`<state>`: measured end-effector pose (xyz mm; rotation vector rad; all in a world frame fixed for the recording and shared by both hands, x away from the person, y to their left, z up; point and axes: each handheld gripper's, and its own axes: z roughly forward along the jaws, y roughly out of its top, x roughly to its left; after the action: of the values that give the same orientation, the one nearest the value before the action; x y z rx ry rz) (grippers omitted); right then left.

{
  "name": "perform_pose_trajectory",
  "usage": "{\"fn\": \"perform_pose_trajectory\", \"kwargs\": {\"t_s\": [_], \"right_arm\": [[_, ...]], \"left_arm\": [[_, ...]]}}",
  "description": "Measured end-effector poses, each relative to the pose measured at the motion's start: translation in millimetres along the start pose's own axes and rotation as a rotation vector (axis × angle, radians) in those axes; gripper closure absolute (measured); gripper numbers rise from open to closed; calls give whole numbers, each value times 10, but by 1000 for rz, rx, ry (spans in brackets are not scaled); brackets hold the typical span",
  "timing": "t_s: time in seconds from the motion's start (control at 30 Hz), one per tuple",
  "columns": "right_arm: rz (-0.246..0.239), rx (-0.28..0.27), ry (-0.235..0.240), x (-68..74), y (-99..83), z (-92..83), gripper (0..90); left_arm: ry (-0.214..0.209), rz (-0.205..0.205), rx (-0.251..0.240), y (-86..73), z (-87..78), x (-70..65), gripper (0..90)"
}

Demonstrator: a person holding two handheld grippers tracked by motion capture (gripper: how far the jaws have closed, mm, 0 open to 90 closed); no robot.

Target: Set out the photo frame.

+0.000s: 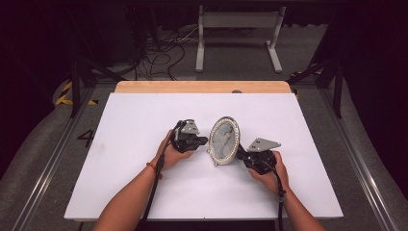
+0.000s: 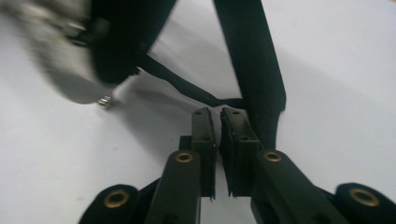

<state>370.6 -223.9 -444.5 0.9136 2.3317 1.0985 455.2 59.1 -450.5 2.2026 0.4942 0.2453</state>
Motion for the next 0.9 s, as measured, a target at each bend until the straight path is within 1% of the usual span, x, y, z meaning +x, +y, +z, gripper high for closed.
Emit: {"fn": "perform_pose_trajectory", "kwargs": {"t_s": [0.03,0.07,0.1,0.13,0.17,0.2,0.23,0.3,0.37,0.4,0.43,0.5,0.57,0.6,0.63,0.67,0.7,0.77,0.8,0.83,0.87,0.9], "right_arm": [[0,0,0,0,0,0,824],[0,-7,7,21,1,-26,812],[0,-16,16,55,0,-67,795],[2,-25,29,83,-3,-100,781],[-1,-36,41,136,-9,-160,739],[7,-48,55,157,-11,-189,725],[10,-55,66,181,-12,-214,701],[3,-60,65,232,-10,-242,646],[16,-74,83,277,0,-252,598],[22,-77,82,303,11,-249,573],[27,-86,80,327,25,-242,564],[45,-101,101,365,56,-216,536],[57,-110,95,402,90,-178,516],[67,-116,95,416,104,-158,505],[77,-116,83,421,117,-134,494],[77,-116,83,421,117,-134,494],[113,-121,77,412,142,-80,492],[131,-123,55,408,164,-43,501],[138,-127,55,403,176,-26,509],[139,-128,51,397,187,-11,522],[139,-130,40,394,194,-3,533],[148,-131,37,386,198,4,544]], "left_arm": [[0,0,0,0,0,0,863],[24,18,3,-12,-50,-25,863],[25,19,-4,-29,-94,-39,858],[20,8,-7,-52,-148,-60,857],[30,19,-11,-68,-182,-76,850],[28,28,-18,-117,-265,-126,849],[29,36,-12,-137,-297,-145,849],[42,56,-7,-200,-379,-199,843],[48,65,-5,-263,-465,-261,839],[47,70,-4,-291,-513,-286,837],[47,74,-4,-319,-560,-312,835],[62,83,-5,-385,-653,-371,820],[65,85,-2,-463,-740,-421,816],[65,79,-1,-502,-777,-442,814],[74,82,2,-545,-812,-462,808],[74,82,2,-545,-812,-462,807],[82,86,17,-644,-875,-498,802],[89,76,22,-714,-917,-507,787],[100,69,19,-758,-948,-508,778],[100,69,19,-758,-948,-508,762],[115,56,6,-818,-997,-502,750],[116,49,0,-838,-1010,-498,729]]}}
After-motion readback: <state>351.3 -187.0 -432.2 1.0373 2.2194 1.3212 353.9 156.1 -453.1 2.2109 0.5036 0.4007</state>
